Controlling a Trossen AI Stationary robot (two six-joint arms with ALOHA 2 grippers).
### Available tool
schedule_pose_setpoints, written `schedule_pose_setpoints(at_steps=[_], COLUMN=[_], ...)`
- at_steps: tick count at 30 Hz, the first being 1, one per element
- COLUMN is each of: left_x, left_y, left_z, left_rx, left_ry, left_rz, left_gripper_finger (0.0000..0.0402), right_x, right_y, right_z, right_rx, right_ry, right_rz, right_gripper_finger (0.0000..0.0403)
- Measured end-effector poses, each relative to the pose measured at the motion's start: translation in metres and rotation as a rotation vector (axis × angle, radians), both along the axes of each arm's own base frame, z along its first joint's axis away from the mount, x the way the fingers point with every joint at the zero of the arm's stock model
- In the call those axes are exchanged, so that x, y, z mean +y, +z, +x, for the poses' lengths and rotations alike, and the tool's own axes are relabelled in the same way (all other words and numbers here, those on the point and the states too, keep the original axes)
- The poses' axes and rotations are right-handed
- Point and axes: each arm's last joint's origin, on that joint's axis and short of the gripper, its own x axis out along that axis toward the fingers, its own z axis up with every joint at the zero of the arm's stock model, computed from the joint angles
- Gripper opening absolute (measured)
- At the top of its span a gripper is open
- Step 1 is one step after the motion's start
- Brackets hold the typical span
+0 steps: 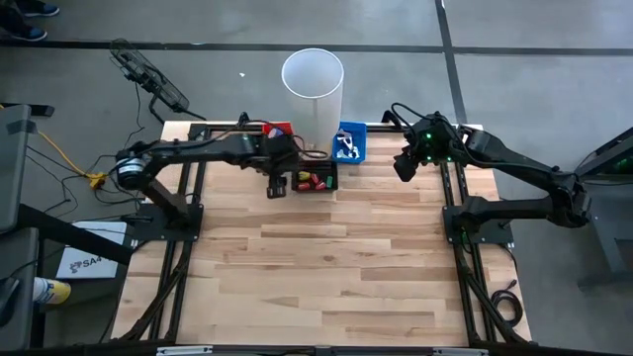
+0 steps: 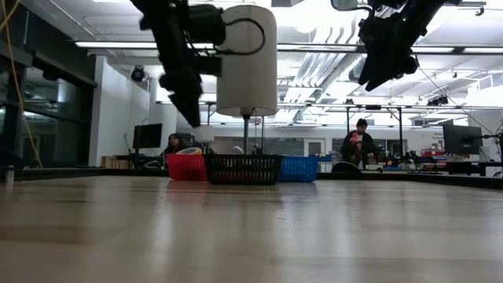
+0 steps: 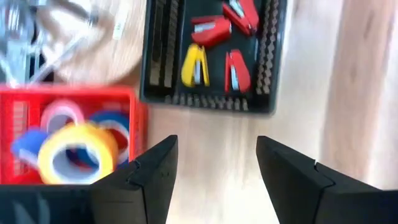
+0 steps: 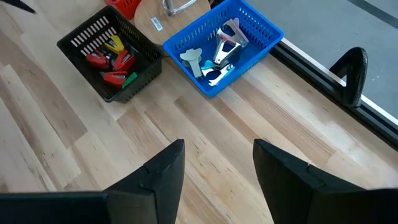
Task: Pick and place Stapler, Stapler remover, tape
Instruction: Return to Home Position
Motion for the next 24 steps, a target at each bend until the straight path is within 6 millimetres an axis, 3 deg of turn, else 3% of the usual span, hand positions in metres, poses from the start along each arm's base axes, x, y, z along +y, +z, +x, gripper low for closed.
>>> schedule_pose_setpoints(at_steps=[13, 20, 24], left_x=[-0.025, -0.038, -0.046], left_y=[0.063, 0.097, 0.100], left_z=[-0.075, -0.112, -0.137], left_rx=[-0.033, -0.242, -0.362], left_ry=[0.135, 0.231, 0.310], left_rz=[-0.013, -0.016, -0.011], left_gripper_finger=[0.0213, 0.0213, 0.0213], right_x=[-0.001, 0.003, 0.010], right_y=[0.002, 0.003, -0.008], right_z=[0.002, 0.006, 0.018], right_rx=[-0.024, -0.078, -0.198], right_ry=[-0.006, 0.050, 0.138], right_rz=[-0.008, 0.033, 0.034], right_gripper_finger=[0.0181, 0.0181, 0.0181])
